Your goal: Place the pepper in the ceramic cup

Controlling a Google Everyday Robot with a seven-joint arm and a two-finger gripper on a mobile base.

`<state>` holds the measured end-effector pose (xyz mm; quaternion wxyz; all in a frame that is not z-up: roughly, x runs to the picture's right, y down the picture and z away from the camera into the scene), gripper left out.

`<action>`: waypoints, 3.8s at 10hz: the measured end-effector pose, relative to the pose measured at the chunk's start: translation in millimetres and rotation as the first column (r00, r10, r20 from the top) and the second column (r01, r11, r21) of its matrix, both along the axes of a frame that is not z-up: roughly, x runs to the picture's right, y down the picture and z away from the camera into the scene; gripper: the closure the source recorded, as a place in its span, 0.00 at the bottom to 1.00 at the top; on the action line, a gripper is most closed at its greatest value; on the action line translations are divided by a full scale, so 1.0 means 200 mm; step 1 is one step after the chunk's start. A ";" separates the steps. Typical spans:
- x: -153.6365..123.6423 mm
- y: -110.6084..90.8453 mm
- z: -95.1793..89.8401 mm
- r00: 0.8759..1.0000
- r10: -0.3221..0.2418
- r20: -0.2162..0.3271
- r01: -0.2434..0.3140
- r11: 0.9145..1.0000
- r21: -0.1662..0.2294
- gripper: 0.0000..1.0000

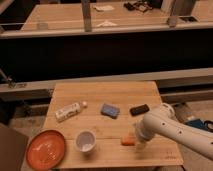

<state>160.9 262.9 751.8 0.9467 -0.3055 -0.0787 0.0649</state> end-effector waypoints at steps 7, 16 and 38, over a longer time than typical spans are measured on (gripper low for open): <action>0.03 0.02 0.08 1.000 0.028 0.001 -0.028 0.999 -0.023 0.20; 0.04 0.06 0.15 0.999 0.044 -0.013 -0.045 0.997 -0.062 0.20; 0.01 0.01 0.10 1.000 0.017 -0.013 -0.018 0.997 -0.073 0.99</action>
